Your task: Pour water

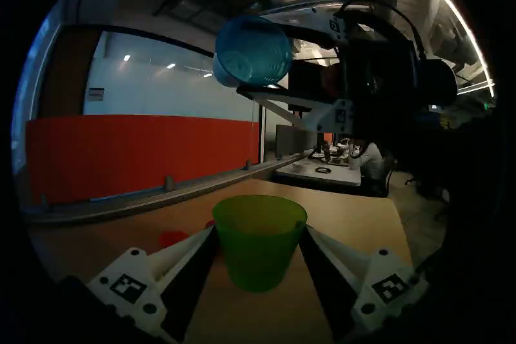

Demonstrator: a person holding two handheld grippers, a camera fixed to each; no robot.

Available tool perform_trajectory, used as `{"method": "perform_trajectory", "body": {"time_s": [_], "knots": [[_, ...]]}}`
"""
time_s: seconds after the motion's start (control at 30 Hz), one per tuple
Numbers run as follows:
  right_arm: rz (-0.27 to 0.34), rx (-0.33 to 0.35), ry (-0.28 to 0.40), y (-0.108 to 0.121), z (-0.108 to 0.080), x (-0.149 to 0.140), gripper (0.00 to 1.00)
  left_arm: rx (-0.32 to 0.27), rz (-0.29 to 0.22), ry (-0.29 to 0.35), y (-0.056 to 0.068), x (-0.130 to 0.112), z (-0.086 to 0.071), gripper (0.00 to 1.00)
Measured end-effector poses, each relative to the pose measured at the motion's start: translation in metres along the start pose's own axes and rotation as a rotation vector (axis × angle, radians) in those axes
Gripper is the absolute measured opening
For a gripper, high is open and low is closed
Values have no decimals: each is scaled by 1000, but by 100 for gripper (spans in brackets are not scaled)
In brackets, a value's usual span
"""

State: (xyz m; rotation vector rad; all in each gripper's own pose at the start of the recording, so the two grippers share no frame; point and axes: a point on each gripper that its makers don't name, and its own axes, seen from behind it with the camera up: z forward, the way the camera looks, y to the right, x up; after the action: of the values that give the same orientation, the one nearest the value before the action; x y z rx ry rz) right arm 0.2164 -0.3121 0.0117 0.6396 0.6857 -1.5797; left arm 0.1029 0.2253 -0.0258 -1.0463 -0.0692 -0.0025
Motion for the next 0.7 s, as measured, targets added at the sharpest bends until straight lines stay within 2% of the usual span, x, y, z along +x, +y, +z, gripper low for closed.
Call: {"method": "perform_trajectory", "body": {"time_s": [0.27,0.4,0.57,0.7], "knots": [[14,-1,6,-1,0,2,90,4,0,2,-1,1,0,85],[49,-5,11,1,-2,2,90,5,0,4,-1,2,0,85],[132,4,21,-2,-4,4,90,9,3,3,-1,3,-1,84],[250,26,33,-9,-6,3,90,7,5,4,0,5,-1,84]]}}
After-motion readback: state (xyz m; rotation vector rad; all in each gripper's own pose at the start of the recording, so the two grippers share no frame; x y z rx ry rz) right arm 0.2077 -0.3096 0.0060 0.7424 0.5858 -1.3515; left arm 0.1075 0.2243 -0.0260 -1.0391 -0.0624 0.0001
